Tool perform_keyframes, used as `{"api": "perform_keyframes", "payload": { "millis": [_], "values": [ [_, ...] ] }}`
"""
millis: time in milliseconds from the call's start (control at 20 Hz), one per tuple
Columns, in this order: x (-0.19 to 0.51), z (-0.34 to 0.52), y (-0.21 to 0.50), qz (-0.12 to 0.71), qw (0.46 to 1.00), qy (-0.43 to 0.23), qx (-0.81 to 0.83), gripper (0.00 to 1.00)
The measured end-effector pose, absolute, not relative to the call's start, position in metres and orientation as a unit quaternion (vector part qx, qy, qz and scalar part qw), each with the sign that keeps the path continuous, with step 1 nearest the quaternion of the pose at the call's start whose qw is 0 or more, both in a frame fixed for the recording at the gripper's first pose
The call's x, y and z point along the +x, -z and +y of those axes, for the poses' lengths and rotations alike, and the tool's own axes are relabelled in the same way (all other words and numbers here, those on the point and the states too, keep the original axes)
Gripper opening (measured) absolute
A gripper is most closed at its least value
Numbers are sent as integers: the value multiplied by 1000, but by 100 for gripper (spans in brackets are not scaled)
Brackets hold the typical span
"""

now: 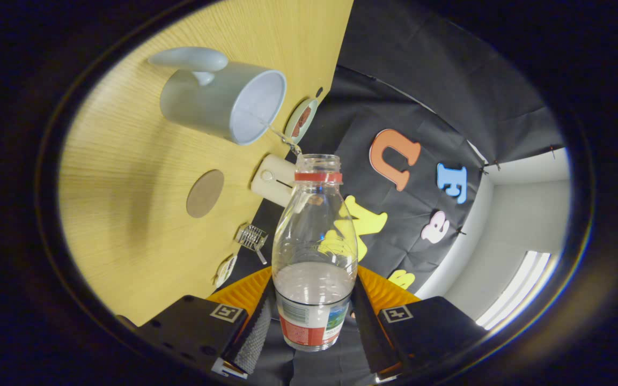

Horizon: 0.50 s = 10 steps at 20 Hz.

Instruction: Take the bottle from table, then pour the juice into the cup, finally place the bottle on the coaster

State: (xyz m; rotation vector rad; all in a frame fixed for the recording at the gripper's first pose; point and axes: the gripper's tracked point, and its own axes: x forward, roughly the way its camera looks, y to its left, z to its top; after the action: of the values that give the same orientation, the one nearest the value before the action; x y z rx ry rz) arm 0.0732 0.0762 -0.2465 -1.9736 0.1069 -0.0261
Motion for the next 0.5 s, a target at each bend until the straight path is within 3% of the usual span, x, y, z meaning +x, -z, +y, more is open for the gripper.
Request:
{"api": "perform_keyframes", "payload": {
  "millis": [500],
  "values": [
    [81,79,236,27,536,14,-843,79]
  ]
}}
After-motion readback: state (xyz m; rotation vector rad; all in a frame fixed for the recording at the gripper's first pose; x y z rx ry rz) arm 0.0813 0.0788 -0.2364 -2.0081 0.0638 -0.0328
